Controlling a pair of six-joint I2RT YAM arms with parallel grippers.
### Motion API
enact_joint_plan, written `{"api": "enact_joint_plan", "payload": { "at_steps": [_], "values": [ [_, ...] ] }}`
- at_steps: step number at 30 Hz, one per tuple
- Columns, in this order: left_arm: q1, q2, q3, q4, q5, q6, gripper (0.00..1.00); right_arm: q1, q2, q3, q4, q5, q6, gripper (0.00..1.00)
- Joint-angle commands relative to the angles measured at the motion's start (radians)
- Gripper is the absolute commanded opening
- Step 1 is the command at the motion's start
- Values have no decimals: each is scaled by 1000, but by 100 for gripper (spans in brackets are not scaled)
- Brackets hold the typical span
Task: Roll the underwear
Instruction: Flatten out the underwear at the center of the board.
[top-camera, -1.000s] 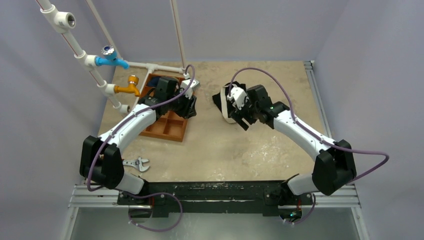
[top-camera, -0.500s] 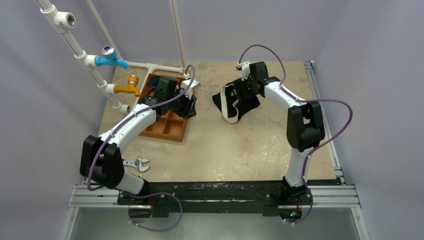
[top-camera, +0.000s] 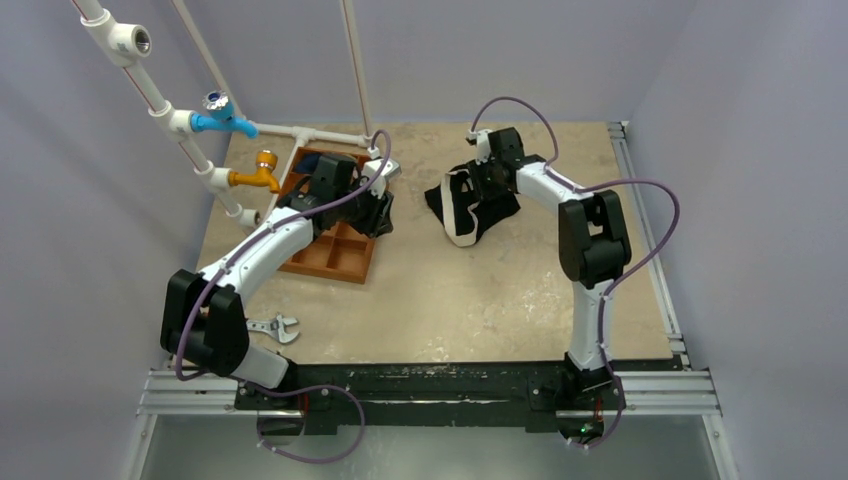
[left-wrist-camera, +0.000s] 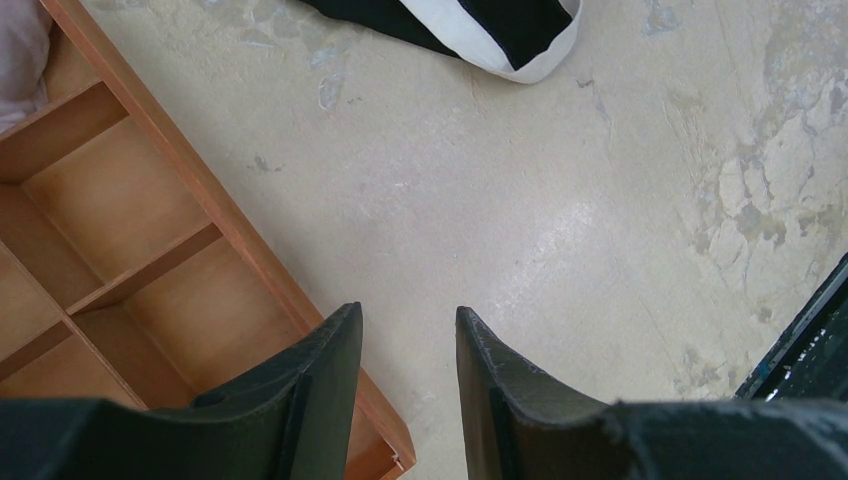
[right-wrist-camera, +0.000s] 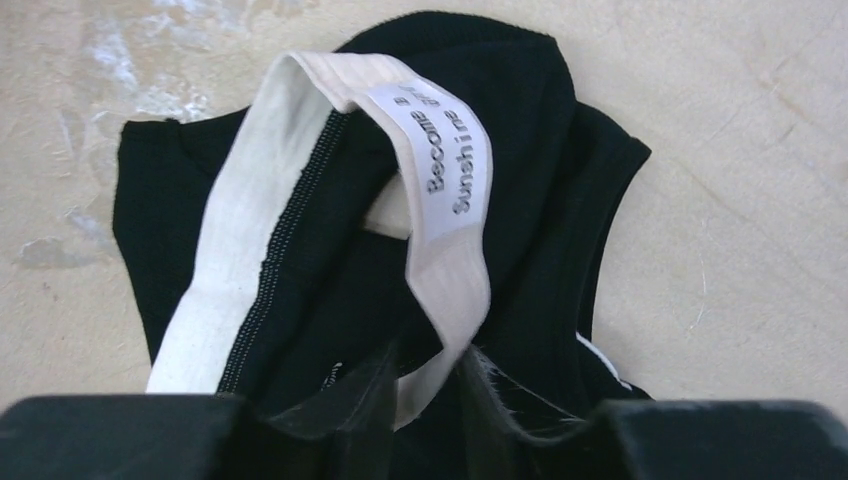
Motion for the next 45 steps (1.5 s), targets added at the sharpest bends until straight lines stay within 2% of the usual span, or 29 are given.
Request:
{"api": "enact_joint_plan", "payload": {
  "at_steps": [1, 4, 9, 14, 15, 17, 19, 20, 22, 24, 27, 30, 34, 37, 42, 45],
  "values": [
    [4, 11, 23, 29, 17, 7, 38, 1, -20, 52, 50, 48, -14, 22],
    [4, 11, 25, 28, 16, 11, 38, 1, -101, 33, 54, 69, -35, 0],
    [4, 7, 44, 34, 49, 2, 38, 5, -319, -60, 35, 62, -37, 0],
    [3, 30, 103, 36, 132, -29, 38, 38, -522, -241, -1, -152, -34, 1],
    [2, 38, 115, 35, 144, -32, 38, 55, -552, -280, -19, -198, -61, 6],
    [0, 42, 125, 38, 177, -27, 39, 104, -601, -362, -56, -260, -118, 23],
    [-7, 47, 123, 41, 196, -12, 39, 152, -647, -427, -69, -255, -159, 42],
    [-13, 48, 120, 41, 202, -2, 39, 160, -666, -456, -63, -250, -167, 50],
    [-27, 54, 109, 45, 210, 9, 39, 160, -700, -495, -36, -224, -176, 71],
    [-45, 59, 91, 54, 223, 9, 39, 160, -717, -507, -25, -164, -179, 79],
    [-89, 69, 62, 76, 220, 1, 39, 144, -739, -530, 16, -24, -174, 80],
    [-133, 88, 41, 120, 191, -35, 40, 80, -737, -545, 42, 17, -151, 80],
    [-165, 151, 42, 207, 191, -193, 40, -39, -686, -529, 1, -56, -157, 78],
    [-214, 212, 91, 208, 186, -270, 40, -97, -629, -513, -51, -132, -192, 72],
    [-267, 306, 164, 186, 170, -373, 40, -147, -505, -480, -143, -250, -277, 65],
    [-267, 321, 165, 173, 169, -376, 40, -163, -451, -469, -175, -271, -309, 64]
  ]
}}
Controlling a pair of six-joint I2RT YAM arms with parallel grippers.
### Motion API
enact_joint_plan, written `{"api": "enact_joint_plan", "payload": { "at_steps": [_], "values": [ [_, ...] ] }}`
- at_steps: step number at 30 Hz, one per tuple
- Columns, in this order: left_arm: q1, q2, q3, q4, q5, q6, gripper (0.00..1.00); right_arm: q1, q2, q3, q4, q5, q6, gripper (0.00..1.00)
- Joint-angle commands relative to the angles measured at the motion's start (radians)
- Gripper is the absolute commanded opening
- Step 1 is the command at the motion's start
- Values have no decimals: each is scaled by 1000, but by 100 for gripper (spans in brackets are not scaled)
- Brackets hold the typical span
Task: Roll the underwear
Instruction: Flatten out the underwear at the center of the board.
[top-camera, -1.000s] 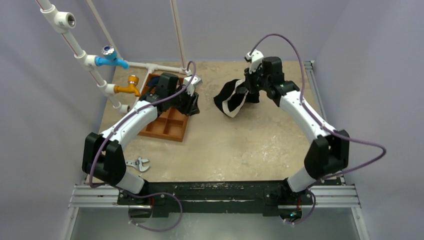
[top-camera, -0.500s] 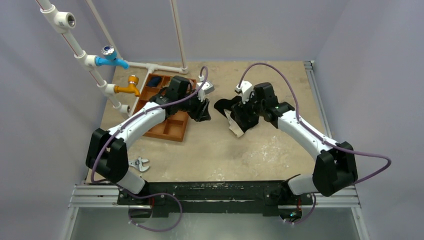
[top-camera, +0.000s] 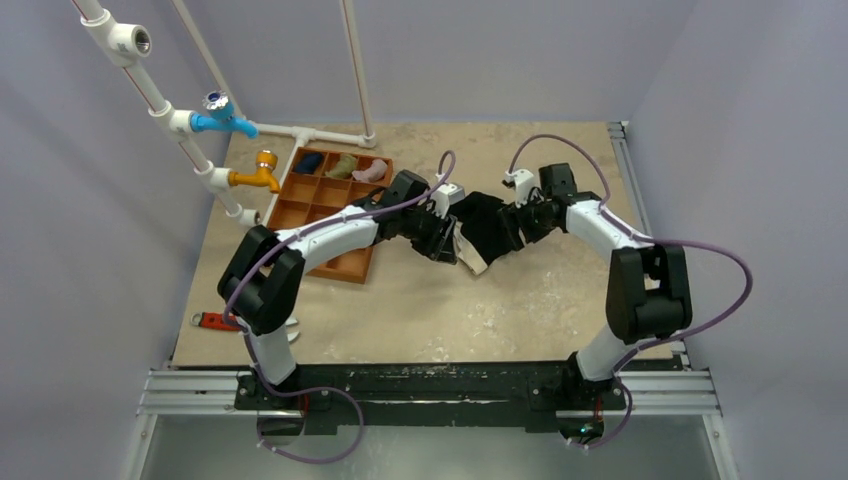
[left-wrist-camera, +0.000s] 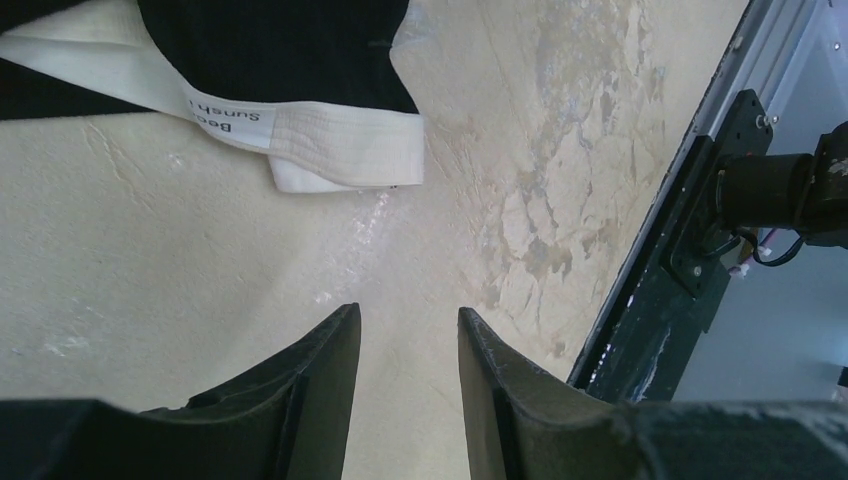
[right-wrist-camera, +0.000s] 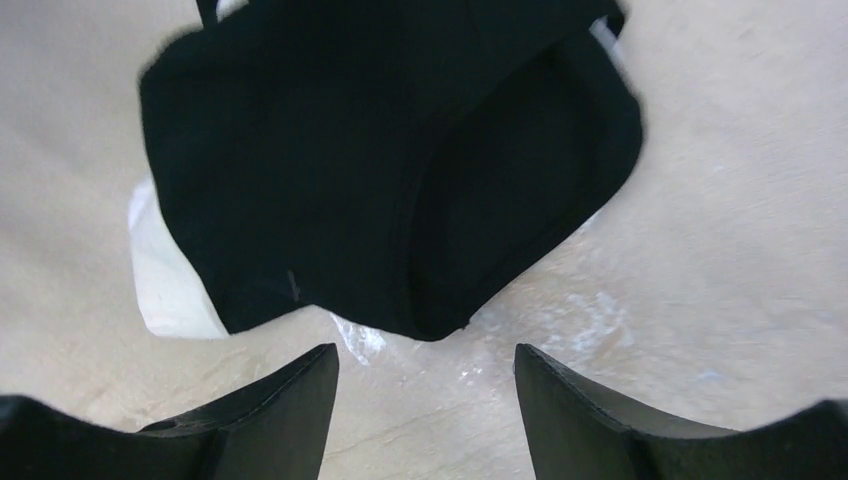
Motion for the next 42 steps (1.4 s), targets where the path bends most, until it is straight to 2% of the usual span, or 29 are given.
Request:
{"api": "enact_joint_plan", "payload": {
  "at_steps": [1, 16, 18, 25, 27, 32, 38, 42],
  "values": [
    [-1, 2, 38, 31, -6, -61, 40, -21, 51, 49, -77, -95, -75, 63],
    [0, -103, -85, 22, -99, 104, 40, -42, 251, 156, -101, -204, -23, 56],
    [-1, -112, -94, 27, -115, 117, 40, -48, 265, 165, -101, -211, -11, 50],
    [-2, -118, -92, 41, -153, 162, 40, -81, 255, 203, -150, -286, -7, 18],
    [-11, -113, -73, 42, -171, 177, 40, -85, 239, 210, -168, -308, -7, 12],
    [-105, -87, -3, 32, -282, 293, 40, -94, 229, 234, -224, -383, 14, 0],
    [-281, -13, 44, 106, -505, 496, 41, -112, 261, 283, -301, -463, 39, 0],
    [-369, 71, 92, 129, -599, 598, 41, -128, 284, 308, -352, -498, 43, 0]
  ]
}}
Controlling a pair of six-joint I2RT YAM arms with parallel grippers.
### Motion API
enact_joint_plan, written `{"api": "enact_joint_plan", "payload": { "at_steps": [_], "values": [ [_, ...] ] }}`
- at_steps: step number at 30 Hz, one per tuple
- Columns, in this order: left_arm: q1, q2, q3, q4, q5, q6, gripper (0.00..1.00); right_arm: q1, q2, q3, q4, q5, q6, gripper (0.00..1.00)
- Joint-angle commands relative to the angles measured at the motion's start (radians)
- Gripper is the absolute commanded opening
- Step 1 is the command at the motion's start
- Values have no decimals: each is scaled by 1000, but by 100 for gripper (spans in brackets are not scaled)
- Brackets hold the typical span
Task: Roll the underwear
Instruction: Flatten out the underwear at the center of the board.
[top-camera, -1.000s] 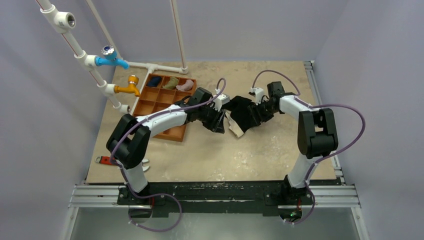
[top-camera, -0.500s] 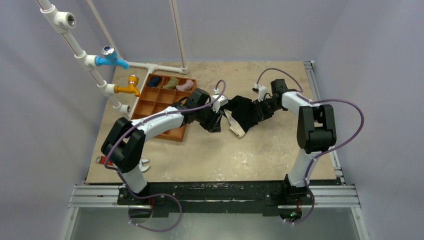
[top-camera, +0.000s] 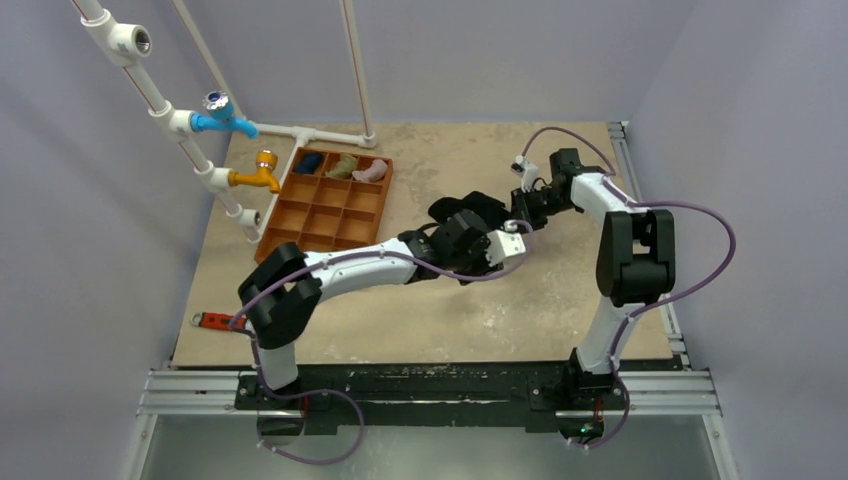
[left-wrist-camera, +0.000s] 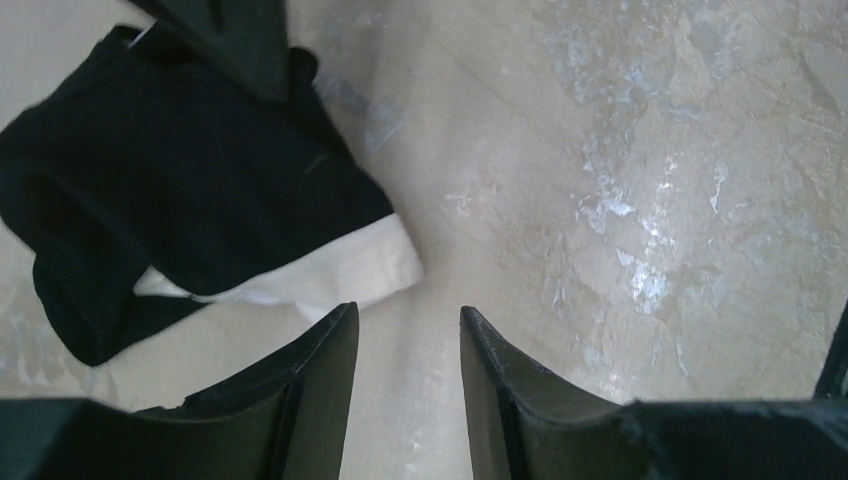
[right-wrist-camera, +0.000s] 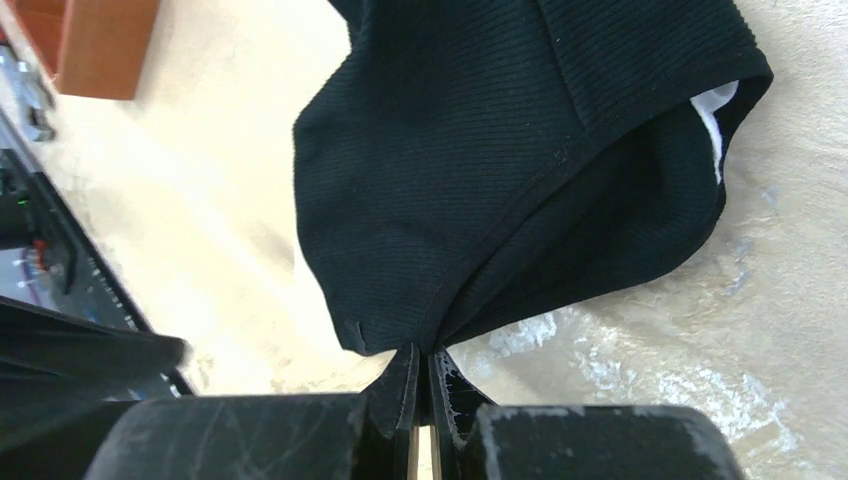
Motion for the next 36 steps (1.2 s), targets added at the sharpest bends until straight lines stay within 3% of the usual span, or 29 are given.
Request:
{"api": "enact_joint_plan", "payload": {
  "at_steps": [1, 15, 21, 36],
  "values": [
    [-79, 96, 71, 59, -170, 179, 41, -21, 12, 55, -82, -84, 16, 0],
    [-151, 309, 198, 51, -432, 247, 41, -44, 22, 50, -140, -128, -18, 0],
    [-153, 322, 174, 72, -475, 259, 37, -45, 13, 56, -153, -140, -25, 0],
    [-215, 306, 119, 115, -586, 317, 44, -45, 16, 82, -190, -155, -43, 0]
  ]
}}
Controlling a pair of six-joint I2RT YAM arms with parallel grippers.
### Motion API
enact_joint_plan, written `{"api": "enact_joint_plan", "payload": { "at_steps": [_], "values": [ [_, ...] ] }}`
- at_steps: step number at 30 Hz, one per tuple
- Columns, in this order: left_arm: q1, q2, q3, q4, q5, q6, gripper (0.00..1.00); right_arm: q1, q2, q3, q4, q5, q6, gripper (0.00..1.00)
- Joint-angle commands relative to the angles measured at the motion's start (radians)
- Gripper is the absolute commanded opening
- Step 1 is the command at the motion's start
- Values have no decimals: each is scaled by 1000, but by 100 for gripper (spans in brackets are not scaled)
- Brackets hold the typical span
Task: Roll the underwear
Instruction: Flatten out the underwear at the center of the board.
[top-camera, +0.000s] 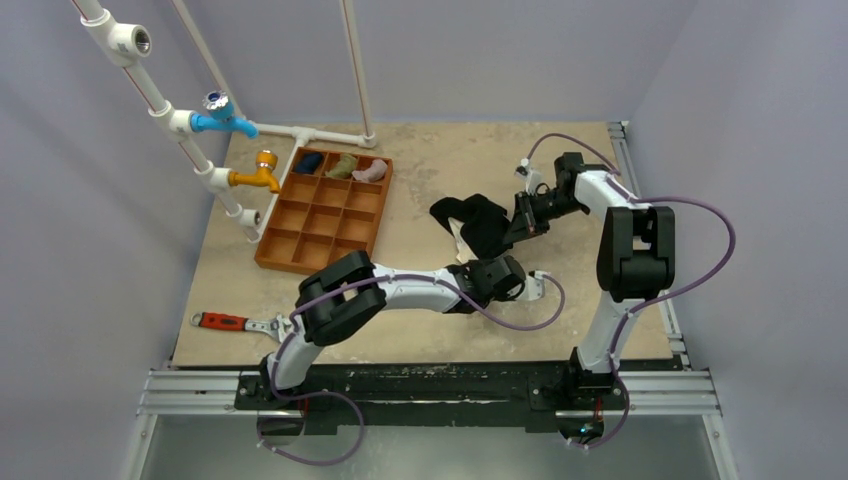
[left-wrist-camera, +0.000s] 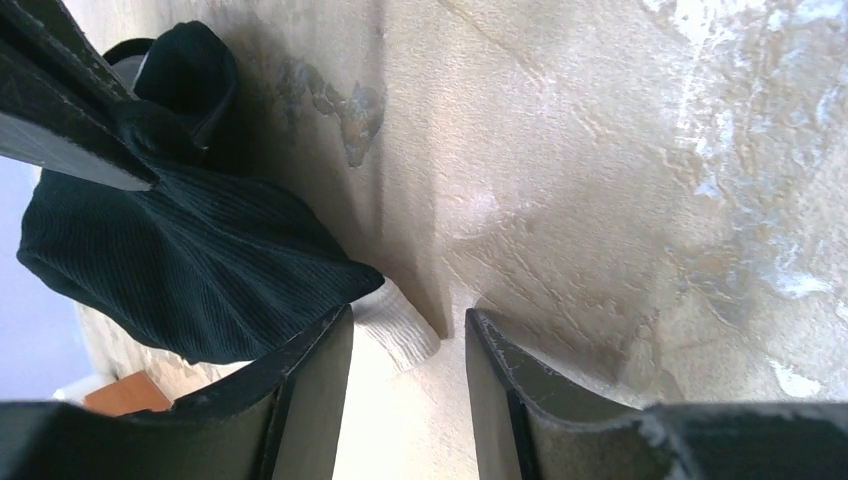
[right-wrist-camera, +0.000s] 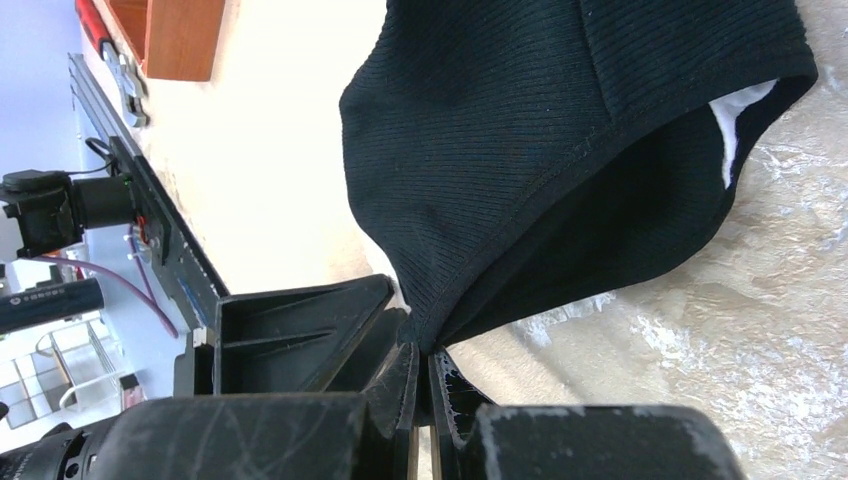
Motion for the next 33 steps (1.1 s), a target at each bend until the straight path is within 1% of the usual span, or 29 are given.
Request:
{"api": "enact_joint_plan", "payload": {
  "at_steps": [1, 3, 4, 6, 7, 8, 9, 10, 11, 14, 19, 22, 24, 27, 33],
  "values": [
    [-9, -13, -11, 52, -77, 40, 44, -3, -20, 42, -39, -36, -31, 0],
    [-9, -7, -21, 77, -100, 64, 41, -27, -18, 42, -46, -40, -37, 0],
    [-9, -4, -26, 92, -108, 77, 38, -31, -16, 44, -49, -43, -41, 0],
    [-9, 0, -38, 130, -123, 102, 27, -33, -13, 48, -62, -50, -48, 0],
    [-7, -1, -43, 152, -131, 114, 20, -33, -13, 50, -69, -54, -53, 0],
    [-5, -2, -46, 173, -133, 124, 10, -35, -14, 54, -76, -56, -59, 0],
    [1, -7, -45, 177, -132, 128, 3, -36, -16, 59, -83, -58, -64, 0],
    [8, -15, -42, 176, -126, 125, 0, -35, -19, 64, -90, -59, -67, 0],
    [18, -29, -37, 160, -111, 114, 0, -36, -23, 71, -96, -61, -71, 0],
    [64, -96, 2, 37, -23, 35, 0, -36, -36, 99, -120, -65, -86, 0],
    [178, -251, 99, -223, 272, -125, 0, -36, -58, 164, -151, -63, -96, 0],
    [234, -324, 150, -333, 407, -166, 0, -36, -64, 203, -169, -65, -99, 0],
    [263, -352, 177, -373, 485, -183, 0, -36, -70, 224, -177, -67, -101, 0],
    [297, -369, 210, -418, 557, -201, 0, -36, -79, 241, -181, -78, -101, 0],
    [330, -364, 232, -431, 586, -207, 0, -35, -71, 279, -182, -103, -103, 0]
  ]
}}
